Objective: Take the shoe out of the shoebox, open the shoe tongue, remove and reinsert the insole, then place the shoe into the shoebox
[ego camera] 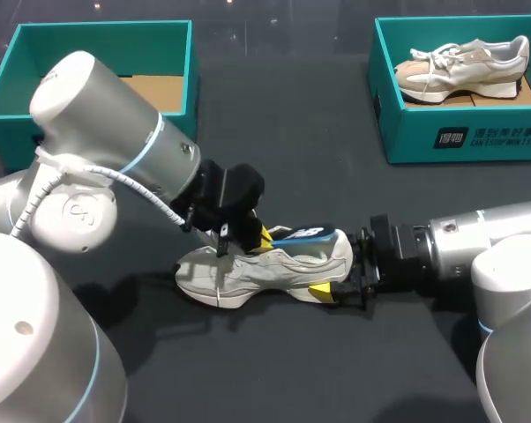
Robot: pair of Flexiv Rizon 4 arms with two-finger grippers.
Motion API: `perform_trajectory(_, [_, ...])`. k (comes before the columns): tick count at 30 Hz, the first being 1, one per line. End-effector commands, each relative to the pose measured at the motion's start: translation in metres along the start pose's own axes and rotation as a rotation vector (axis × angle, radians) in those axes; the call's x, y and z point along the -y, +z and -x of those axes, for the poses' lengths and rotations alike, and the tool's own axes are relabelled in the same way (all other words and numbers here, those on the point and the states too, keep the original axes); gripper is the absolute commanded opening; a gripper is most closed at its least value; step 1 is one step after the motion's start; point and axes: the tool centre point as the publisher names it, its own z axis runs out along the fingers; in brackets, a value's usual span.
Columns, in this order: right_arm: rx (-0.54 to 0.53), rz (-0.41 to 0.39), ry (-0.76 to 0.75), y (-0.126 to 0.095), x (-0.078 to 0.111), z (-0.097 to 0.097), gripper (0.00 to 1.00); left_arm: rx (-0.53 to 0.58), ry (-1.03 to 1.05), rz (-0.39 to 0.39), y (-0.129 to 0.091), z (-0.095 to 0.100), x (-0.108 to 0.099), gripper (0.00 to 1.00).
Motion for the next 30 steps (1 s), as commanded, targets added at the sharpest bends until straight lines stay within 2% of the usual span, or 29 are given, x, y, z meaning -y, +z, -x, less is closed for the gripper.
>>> perform_trajectory(1, [0.000, -0.004, 0.001, 0.000, 0.000, -0.001, 0.00, 0.010, 0.013, -0.003, 0.003, 0.001, 0.009, 0.00])
perform_trajectory(5, [0.000, -0.004, 0.001, 0.000, 0.000, -0.001, 0.00, 0.025, 0.025, 0.000, 0.005, 0.003, 0.020, 0.00])
perform_trajectory(13, [0.000, -0.004, 0.001, 0.000, 0.000, -0.001, 0.00, 0.074, 0.042, 0.061, 0.018, 0.009, 0.031, 0.00])
perform_trajectory(14, [0.000, -0.004, 0.001, 0.000, 0.000, -0.001, 0.00, 0.077, 0.044, 0.062, 0.019, 0.009, 0.032, 0.13])
perform_trajectory(16, [0.000, -0.004, 0.001, 0.000, 0.000, -0.001, 0.00, 0.092, 0.053, 0.068, 0.018, 0.008, 0.033, 0.31])
perform_trajectory(23, [0.000, -0.004, 0.001, 0.000, 0.000, -0.001, 0.00, 0.154, 0.090, 0.075, 0.010, -0.001, 0.036, 0.48])
perform_trajectory(30, [0.000, -0.004, 0.001, 0.000, 0.000, -0.001, 0.00, 0.203, 0.137, 0.049, 0.006, -0.009, 0.037, 0.50])
